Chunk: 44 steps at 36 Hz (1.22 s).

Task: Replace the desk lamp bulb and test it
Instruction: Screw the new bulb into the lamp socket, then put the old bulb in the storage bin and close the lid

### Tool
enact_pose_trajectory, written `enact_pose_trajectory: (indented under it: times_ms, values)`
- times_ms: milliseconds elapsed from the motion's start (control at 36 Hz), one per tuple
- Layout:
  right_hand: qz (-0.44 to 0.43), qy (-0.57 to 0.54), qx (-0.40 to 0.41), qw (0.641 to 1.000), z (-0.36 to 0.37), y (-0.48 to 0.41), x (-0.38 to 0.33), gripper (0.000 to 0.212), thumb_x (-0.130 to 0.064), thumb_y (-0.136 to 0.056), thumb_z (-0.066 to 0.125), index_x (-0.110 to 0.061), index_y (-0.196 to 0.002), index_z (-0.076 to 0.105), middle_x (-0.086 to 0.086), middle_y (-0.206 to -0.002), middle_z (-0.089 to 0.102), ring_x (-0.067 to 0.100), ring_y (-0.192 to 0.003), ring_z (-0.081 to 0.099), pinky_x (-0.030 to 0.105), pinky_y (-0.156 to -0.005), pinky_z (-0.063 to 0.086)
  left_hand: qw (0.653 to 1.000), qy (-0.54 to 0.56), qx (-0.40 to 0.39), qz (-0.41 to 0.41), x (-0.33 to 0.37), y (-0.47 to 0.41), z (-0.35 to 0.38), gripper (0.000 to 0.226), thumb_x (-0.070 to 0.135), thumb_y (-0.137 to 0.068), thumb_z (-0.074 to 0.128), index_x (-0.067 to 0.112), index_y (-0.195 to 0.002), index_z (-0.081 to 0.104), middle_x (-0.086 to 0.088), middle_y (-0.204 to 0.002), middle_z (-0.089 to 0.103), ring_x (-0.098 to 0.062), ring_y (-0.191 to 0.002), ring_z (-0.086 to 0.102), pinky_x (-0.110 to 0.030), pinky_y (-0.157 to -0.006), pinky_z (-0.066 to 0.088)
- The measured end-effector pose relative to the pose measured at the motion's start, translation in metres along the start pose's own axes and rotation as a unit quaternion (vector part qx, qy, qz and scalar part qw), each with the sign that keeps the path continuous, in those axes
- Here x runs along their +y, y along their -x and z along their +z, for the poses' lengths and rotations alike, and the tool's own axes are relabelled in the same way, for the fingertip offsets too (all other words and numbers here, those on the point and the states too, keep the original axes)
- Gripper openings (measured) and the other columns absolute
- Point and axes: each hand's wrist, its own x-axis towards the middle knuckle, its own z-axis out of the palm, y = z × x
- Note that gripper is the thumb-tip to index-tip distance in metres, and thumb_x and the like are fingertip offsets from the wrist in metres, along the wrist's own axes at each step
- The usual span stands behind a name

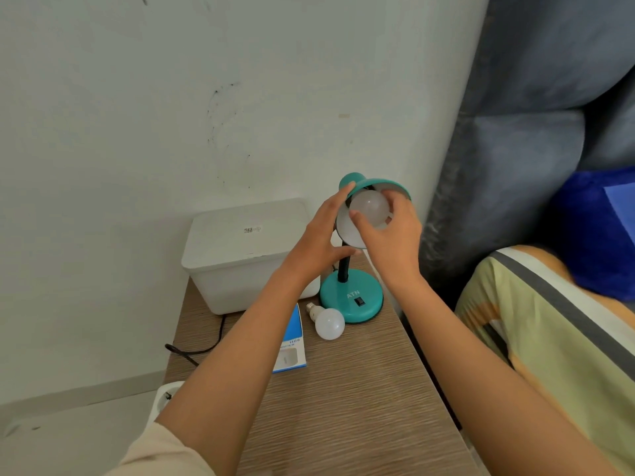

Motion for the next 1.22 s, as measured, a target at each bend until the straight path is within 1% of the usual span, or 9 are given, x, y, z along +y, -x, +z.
enact_pose_trajectory:
  times_ms: [278,417,556,667,778,944,1028,1083,1222]
  values:
    - [-0.022,0.080,-0.065,0.994,-0.015,-0.005,-0.008,0.050,-0.026,-0.083,0.064,-0.009,-0.127,0.047,0.010,-0.127,0.055,0.021,-0.116,0.052,0.026,-0.094,0.041,0.999,-0.036,-0.015,-0.021,0.016,0.005,-0.001,0.100,0.007,-0.074,0.076,0.042,-0.142,0.012,0.007,-0.137,0.035,-0.005,-0.125,0.036,-0.031,-0.108,0.036]
    - [-0.040,0.124,-0.090,0.987,-0.027,0.001,-0.019,0.051,-0.018,-0.089,0.056,-0.005,-0.135,0.040,0.012,-0.137,0.048,0.023,-0.126,0.044,0.024,-0.103,0.032,0.997,-0.074,-0.015,-0.021,0.026,0.010,-0.011,0.093,0.008,-0.076,0.074,0.025,-0.148,0.017,-0.003,-0.144,0.036,-0.013,-0.131,0.036,-0.033,-0.110,0.034]
    - [-0.059,0.126,-0.105,0.985,-0.036,0.021,-0.028,0.044,-0.020,-0.090,0.053,-0.006,-0.131,0.045,0.010,-0.132,0.053,0.021,-0.120,0.050,0.022,-0.094,0.035,0.988,-0.142,-0.015,-0.049,0.037,0.026,-0.029,0.073,0.022,-0.085,0.068,0.021,-0.146,0.028,-0.002,-0.147,0.037,-0.016,-0.133,0.035,-0.023,-0.106,0.026]
    - [-0.085,0.121,-0.125,0.981,-0.036,0.048,-0.030,0.036,-0.022,-0.091,0.054,-0.009,-0.125,0.051,0.006,-0.124,0.057,0.015,-0.113,0.052,0.019,-0.088,0.035,0.979,-0.188,0.002,-0.084,0.034,0.050,-0.050,0.062,0.037,-0.089,0.061,0.019,-0.142,0.036,-0.001,-0.147,0.040,-0.016,-0.135,0.035,-0.028,-0.108,0.028]
    - [-0.078,0.122,-0.196,0.970,-0.017,0.070,-0.021,0.033,-0.023,-0.089,0.056,-0.009,-0.119,0.056,0.006,-0.117,0.062,0.016,-0.106,0.056,0.022,-0.086,0.040,0.967,-0.200,0.029,-0.156,0.021,0.078,-0.076,0.060,0.045,-0.091,0.053,0.016,-0.141,0.037,-0.003,-0.147,0.039,-0.018,-0.136,0.033,-0.030,-0.107,0.028]
    - [-0.040,0.162,-0.309,0.936,0.027,0.080,0.005,0.051,-0.033,-0.092,0.052,-0.007,-0.134,0.041,0.011,-0.136,0.048,0.024,-0.126,0.044,0.029,-0.101,0.035,0.941,-0.170,0.090,-0.279,-0.019,0.114,-0.116,0.072,0.053,-0.091,0.047,0.009,-0.145,0.028,-0.007,-0.151,0.030,-0.021,-0.140,0.026,-0.034,-0.111,0.024]
    - [-0.025,0.148,-0.303,0.941,0.042,0.075,0.015,0.050,-0.036,-0.090,0.054,-0.011,-0.131,0.040,0.010,-0.132,0.047,0.025,-0.125,0.042,0.030,-0.100,0.035,0.936,-0.127,0.124,-0.304,-0.038,0.127,-0.132,0.073,0.069,-0.079,0.051,0.020,-0.134,0.044,-0.002,-0.136,0.046,-0.020,-0.127,0.042,-0.037,-0.108,0.035]
    - [0.002,0.146,-0.300,0.943,0.054,0.066,0.022,0.063,-0.043,-0.087,0.056,-0.007,-0.134,0.035,0.013,-0.137,0.043,0.026,-0.127,0.040,0.035,-0.105,0.036,0.931,-0.105,0.137,-0.321,-0.052,0.132,-0.141,0.077,0.074,-0.071,0.055,0.023,-0.128,0.047,-0.002,-0.128,0.050,-0.018,-0.120,0.047,-0.039,-0.101,0.043]
    - [0.076,0.119,-0.290,0.946,0.085,0.037,0.032,0.094,-0.052,-0.078,0.062,-0.003,-0.144,0.017,0.016,-0.152,0.026,0.028,-0.139,0.027,0.041,-0.115,0.027,0.919,-0.041,0.144,-0.364,-0.081,0.131,-0.147,0.097,0.054,-0.074,0.070,0.016,-0.147,0.020,-0.002,-0.151,0.028,-0.021,-0.138,0.029,-0.037,-0.110,0.029]
